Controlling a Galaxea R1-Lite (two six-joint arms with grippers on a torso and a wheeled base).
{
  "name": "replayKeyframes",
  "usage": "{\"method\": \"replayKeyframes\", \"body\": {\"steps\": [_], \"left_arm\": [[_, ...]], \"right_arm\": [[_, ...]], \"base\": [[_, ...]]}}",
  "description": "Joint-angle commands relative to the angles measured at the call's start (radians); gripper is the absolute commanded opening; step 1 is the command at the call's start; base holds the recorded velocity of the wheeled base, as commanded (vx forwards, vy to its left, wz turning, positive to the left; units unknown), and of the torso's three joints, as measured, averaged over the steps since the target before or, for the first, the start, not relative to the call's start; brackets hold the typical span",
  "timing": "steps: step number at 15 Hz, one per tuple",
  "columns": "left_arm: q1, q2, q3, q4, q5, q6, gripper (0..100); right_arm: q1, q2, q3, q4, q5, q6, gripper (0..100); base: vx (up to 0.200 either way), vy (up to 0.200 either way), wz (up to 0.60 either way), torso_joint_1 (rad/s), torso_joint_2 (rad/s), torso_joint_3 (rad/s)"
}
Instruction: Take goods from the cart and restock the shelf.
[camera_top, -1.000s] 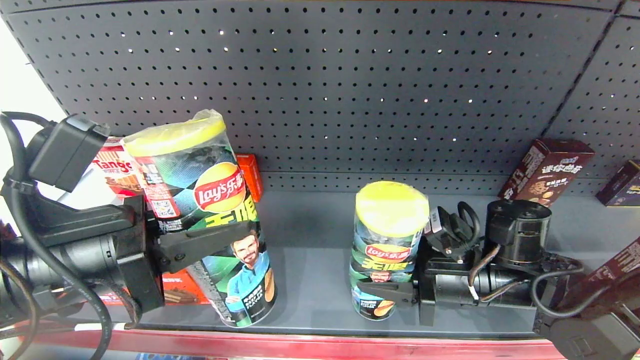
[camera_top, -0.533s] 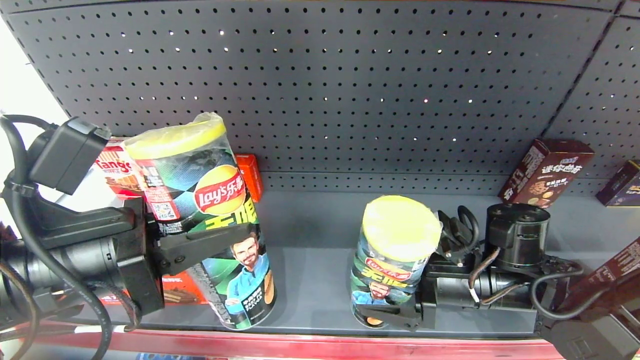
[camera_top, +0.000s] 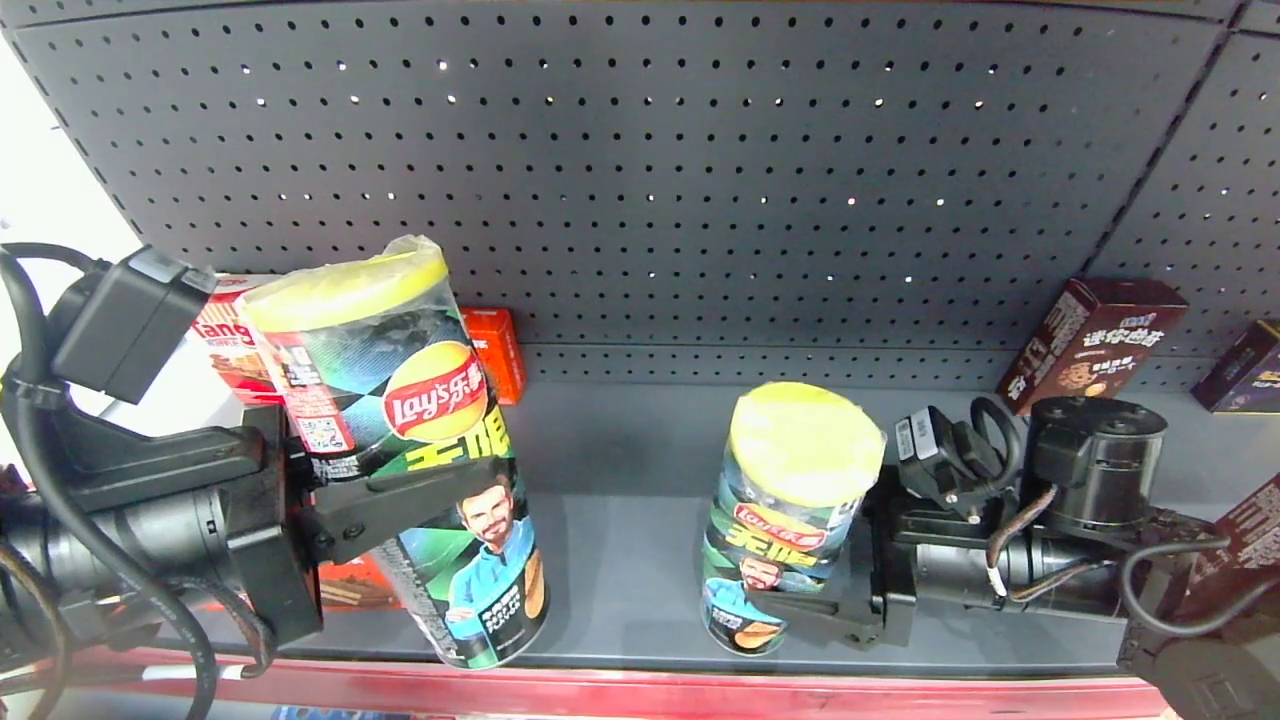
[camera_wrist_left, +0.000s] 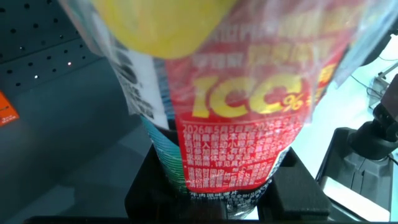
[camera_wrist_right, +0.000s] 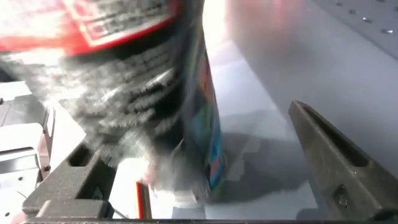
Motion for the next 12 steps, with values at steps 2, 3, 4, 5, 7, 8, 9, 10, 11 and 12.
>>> {"method": "replayKeyframes", "body": {"steps": [2,3,4,5,7,8,9,10,11,12], "left_arm": [[-0.002,-0.006,0.004,0.000,0.000,-0.001,0],[-0.002,-0.006,0.004,0.000,0.000,-0.001,0],[-0.002,-0.008,0.008,0.000,0.000,-0.001,0],[-0.002,-0.015,0.016,0.000,0.000,-0.001,0],[-0.002,-0.028,0.031,0.000,0.000,-0.001,0],[-0.002,-0.034,0.036,0.000,0.000,-0.001,0],[-0.002,-0.035,0.039,0.000,0.000,-0.001,0],[-0.002,-0.037,0.037,0.000,0.000,-0.001,0],[-0.002,-0.037,0.037,0.000,0.000,-0.001,0],[-0.002,-0.037,0.037,-0.002,-0.001,-0.001,0]], "right_arm": [[-0.019,-0.037,0.026,-0.001,0.000,-0.001,100],[-0.025,-0.039,0.026,-0.001,0.000,-0.001,100],[-0.028,-0.046,0.026,-0.001,0.000,0.001,100],[-0.029,-0.062,0.028,0.001,0.000,-0.001,100],[-0.034,-0.120,0.042,0.004,0.000,0.001,100],[-0.037,-0.169,0.057,0.010,-0.001,0.002,100],[-0.042,-0.221,0.077,0.011,-0.003,0.002,100],[-0.046,-0.272,0.095,0.013,-0.004,0.004,100],[-0.059,-0.304,0.108,0.018,-0.004,0.006,100],[-0.085,-0.382,0.129,0.044,-0.004,0.006,100]], "base": [[0.000,0.000,0.00,0.000,0.00,0.000],[0.000,0.000,0.00,0.000,0.00,0.000],[0.000,0.000,0.00,0.000,0.00,0.000],[0.000,0.000,0.00,0.000,0.00,0.000],[0.000,0.000,0.00,0.000,0.00,0.000],[0.000,0.000,0.00,0.000,0.00,0.000],[0.000,0.000,0.00,0.000,0.00,0.000],[0.000,0.000,0.00,0.000,0.00,0.000],[0.000,0.000,0.00,0.000,0.00,0.000],[0.000,0.000,0.00,0.000,0.00,0.000]]}}
